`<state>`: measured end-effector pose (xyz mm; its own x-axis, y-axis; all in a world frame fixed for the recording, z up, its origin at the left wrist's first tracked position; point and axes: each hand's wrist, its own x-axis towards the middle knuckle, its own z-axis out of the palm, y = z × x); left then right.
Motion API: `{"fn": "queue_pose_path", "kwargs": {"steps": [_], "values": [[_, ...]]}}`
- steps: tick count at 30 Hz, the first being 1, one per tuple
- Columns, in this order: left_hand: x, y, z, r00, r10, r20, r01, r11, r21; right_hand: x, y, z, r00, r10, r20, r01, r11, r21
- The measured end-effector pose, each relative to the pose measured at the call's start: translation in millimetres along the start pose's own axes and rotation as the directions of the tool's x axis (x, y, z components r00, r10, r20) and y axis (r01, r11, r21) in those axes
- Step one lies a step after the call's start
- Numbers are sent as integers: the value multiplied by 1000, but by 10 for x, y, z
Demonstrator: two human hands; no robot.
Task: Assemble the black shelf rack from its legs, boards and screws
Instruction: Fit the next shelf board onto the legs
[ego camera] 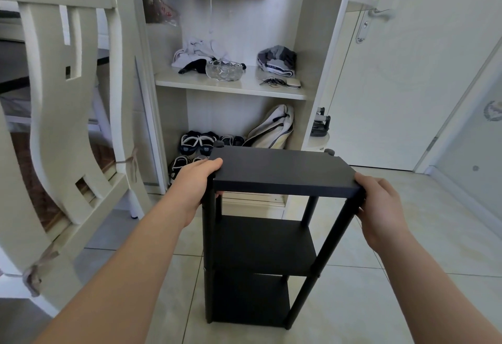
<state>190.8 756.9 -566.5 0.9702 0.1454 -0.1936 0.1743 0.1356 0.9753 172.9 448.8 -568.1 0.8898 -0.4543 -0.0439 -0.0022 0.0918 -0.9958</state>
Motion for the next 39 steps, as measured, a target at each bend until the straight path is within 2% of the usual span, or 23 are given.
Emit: {"fn": "queue_pose_path", "kwargs": {"steps": [14, 22, 33, 39], "values": [[-51, 62, 60, 999, -47, 4, 48, 995, -87, 13, -11, 6, 1000, 9, -6, -9, 1000, -3], [-58, 43, 65, 992, -111, -66, 100, 983, -157, 42, -25, 2, 1000, 19, 13, -19, 999, -33], [-114, 72, 42, 994, -109, -31, 105, 989, -99, 77, -10, 8, 998, 50, 30, -49, 999, -12], [-111, 96, 28, 995, -104, 9, 104, 994, -32, 67, 24, 8, 995, 93, 30, -96, 987, 130]]}}
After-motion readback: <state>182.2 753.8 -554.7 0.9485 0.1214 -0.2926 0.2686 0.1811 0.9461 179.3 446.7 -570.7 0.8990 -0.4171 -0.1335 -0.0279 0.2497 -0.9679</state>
